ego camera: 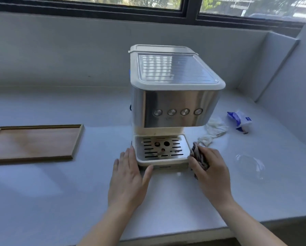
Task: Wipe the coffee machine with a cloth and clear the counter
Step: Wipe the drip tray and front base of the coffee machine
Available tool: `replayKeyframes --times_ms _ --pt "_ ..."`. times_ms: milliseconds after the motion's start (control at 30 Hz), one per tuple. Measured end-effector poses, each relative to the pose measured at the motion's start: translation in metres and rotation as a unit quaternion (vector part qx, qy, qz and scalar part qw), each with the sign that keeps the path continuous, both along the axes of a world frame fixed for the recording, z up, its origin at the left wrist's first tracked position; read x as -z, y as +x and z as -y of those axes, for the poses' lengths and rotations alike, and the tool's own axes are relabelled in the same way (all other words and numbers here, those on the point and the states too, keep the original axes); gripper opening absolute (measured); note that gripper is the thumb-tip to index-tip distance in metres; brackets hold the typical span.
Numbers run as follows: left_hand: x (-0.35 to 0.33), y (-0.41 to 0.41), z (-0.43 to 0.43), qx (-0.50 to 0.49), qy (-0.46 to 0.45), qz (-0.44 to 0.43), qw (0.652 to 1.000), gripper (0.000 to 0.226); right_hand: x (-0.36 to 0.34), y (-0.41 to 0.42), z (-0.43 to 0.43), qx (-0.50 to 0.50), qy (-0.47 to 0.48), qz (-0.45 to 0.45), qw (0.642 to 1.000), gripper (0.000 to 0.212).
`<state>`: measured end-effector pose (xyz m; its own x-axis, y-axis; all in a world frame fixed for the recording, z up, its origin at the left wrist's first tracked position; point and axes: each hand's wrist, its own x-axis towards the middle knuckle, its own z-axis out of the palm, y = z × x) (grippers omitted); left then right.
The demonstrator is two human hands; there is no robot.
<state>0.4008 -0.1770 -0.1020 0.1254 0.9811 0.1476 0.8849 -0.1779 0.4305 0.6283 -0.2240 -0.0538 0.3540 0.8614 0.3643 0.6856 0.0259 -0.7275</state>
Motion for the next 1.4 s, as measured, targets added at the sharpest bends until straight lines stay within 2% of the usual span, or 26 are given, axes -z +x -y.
replayKeyframes --times_ms 133,300,367,433,467,600,700,800,933,1000,1067,1133,1267,1400 --pt "0.006 0.001 -0.002 -0.010 0.018 -0.004 1.000 0.086 0.003 -0.003 -0.031 -0.052 -0.008 0.084 0.995 0.041" --pt "0.004 0.003 0.000 -0.027 0.035 0.027 0.999 0.085 0.010 -0.002 -0.027 -0.119 0.050 0.232 0.964 0.029" --pt "0.006 0.002 -0.001 -0.024 0.039 0.026 0.999 0.084 0.007 0.005 -0.034 -0.117 0.029 0.217 0.969 0.022" --pt "0.007 0.002 -0.002 -0.019 0.042 0.022 0.999 0.083 0.001 0.007 -0.051 -0.091 -0.011 0.148 0.985 0.014" --pt "0.007 0.002 -0.002 -0.019 0.043 0.023 0.999 0.082 -0.002 0.006 -0.061 -0.080 -0.027 0.133 0.988 0.018" --pt "0.005 0.003 -0.001 -0.026 0.045 0.025 0.998 0.079 -0.013 -0.003 -0.077 -0.085 -0.050 0.200 0.975 0.031" --pt "0.005 0.003 -0.002 -0.025 0.041 0.020 0.999 0.082 -0.013 0.006 -0.063 -0.129 -0.012 0.258 0.957 0.034" --pt "0.006 0.002 -0.003 -0.026 0.043 0.015 0.999 0.084 -0.016 0.015 -0.058 -0.159 -0.029 0.239 0.958 0.036" --pt "0.002 0.002 0.001 -0.027 0.041 0.014 0.999 0.084 -0.027 -0.002 -0.087 -0.101 -0.109 0.253 0.956 0.039" --pt "0.002 0.001 -0.001 -0.024 0.037 0.011 0.999 0.083 -0.023 -0.015 -0.082 -0.110 -0.083 0.281 0.950 0.036" --pt "0.003 0.002 -0.002 -0.024 0.035 0.007 0.999 0.082 -0.016 -0.014 -0.065 -0.160 -0.040 0.278 0.946 0.028" --pt "0.003 0.003 -0.002 -0.023 0.032 0.007 0.999 0.082 -0.016 0.000 -0.059 -0.183 -0.047 0.274 0.943 0.026" --pt "0.003 0.002 -0.001 -0.021 0.033 0.011 0.999 0.081 -0.018 0.001 -0.072 -0.113 -0.071 0.201 0.970 0.026" --pt "0.003 0.002 -0.001 -0.019 0.028 0.003 0.999 0.083 -0.006 -0.009 -0.056 -0.179 -0.038 0.234 0.955 0.020"
